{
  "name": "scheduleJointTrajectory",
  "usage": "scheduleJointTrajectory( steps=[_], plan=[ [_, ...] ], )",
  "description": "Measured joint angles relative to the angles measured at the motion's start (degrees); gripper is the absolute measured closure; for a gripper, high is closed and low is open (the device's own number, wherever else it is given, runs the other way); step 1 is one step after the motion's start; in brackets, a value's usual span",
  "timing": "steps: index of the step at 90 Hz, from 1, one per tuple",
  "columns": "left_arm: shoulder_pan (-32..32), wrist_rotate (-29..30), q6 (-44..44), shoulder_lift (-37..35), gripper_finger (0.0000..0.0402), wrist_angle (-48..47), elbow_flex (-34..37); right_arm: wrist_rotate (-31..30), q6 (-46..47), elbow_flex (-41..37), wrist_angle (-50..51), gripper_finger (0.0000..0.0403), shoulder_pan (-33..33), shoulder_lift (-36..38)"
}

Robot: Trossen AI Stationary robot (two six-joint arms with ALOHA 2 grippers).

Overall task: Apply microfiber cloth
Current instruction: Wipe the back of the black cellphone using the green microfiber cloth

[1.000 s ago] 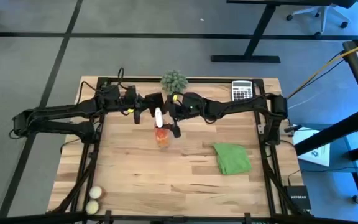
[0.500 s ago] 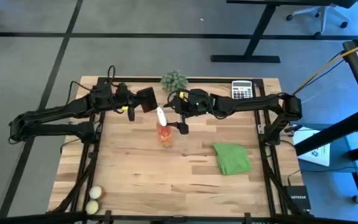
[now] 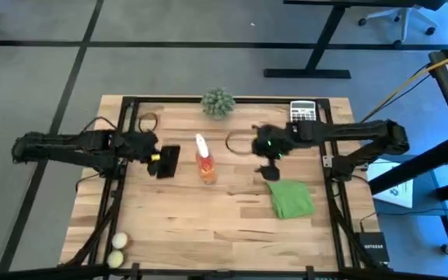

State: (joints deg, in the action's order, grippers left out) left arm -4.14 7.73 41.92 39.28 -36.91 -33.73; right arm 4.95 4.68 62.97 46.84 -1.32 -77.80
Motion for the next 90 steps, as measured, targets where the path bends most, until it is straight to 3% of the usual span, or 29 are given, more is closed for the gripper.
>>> scheduleJointTrajectory(
  steps=[20,37,47,66,82,90],
  plan=[
    [-20.83,11.67,17.79,7.98,0.0392,2.14,0.56,-3.84,16.83,-15.38,-3.52,0.0031,-12.3,4.49],
    [-31.22,18.4,23.49,18.97,0.0392,16.25,0.56,-7.5,26.78,-19.16,-1.95,0.0031,-22.15,5.31],
    [-32.42,21.36,23.44,27.02,0.0392,27.68,0.56,-9.97,29.28,-19.16,-1.31,0.0031,-27.01,5.31],
    [-31.64,21.41,21.66,43.62,0.0392,48.12,-1.12,-11.86,32.83,-23.29,0.44,0.0031,-34.17,4.81],
    [-29.07,22.15,17.63,53.24,0.0392,54.38,-6.84,-11.89,33.57,-28.6,-6.25,0.0033,-36.24,4.81],
    [-27.51,23.83,16.0,56.06,0.0392,54.38,-10.04,-11.43,35.98,-29.67,-7.47,0.0058,-36.16,4.8]
  ],
)
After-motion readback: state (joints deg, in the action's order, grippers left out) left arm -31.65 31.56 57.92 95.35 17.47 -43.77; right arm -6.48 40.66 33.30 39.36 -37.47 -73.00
